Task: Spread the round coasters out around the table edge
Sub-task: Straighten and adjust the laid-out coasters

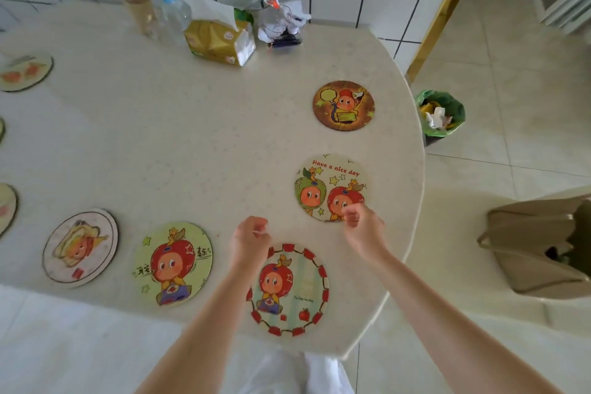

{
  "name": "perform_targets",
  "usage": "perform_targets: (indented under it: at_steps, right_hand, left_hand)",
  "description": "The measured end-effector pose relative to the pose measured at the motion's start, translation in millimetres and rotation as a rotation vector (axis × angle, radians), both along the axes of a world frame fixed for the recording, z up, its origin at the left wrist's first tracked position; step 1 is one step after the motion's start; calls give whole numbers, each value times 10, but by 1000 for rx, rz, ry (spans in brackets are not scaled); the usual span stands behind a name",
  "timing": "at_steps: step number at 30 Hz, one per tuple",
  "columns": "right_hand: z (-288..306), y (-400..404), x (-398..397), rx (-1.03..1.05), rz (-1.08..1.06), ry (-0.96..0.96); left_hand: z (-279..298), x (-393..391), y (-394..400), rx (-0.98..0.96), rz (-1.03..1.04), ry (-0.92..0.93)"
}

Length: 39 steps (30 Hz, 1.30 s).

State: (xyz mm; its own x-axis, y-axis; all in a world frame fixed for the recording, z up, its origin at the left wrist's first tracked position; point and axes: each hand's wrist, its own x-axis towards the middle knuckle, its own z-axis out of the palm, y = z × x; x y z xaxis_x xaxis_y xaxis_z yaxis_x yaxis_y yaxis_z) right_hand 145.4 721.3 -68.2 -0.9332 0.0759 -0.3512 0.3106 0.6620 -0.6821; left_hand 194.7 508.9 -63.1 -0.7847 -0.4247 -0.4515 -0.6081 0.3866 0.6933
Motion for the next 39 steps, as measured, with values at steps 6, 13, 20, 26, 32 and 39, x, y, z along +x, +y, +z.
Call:
perform_targets:
  at_steps: [6,13,20,26,32,39]
  right_hand:
    - [-43,-240,878,-42,-55,-177]
    - [6,-432,1203,76,-232,-231]
    - [41,-613,1305,133,-348,-179]
    - [62,-579,1317,106,-344,-68]
    - [92,-632,1289,152,-316,-29]
    - [297,-1612,1008,162,47,45]
  left_hand:
    - [92,763,-530,-163,51,23]
    - [57,1345,-1137,-129,196,-20]
    - [38,1496,-1334,-89,-34,-4]
    - [65,1526,-1403,-84,-114,-3]
    - [74,1525,-1483,-31,-77,0]
    - [68,1525,-1699,2,258,-57]
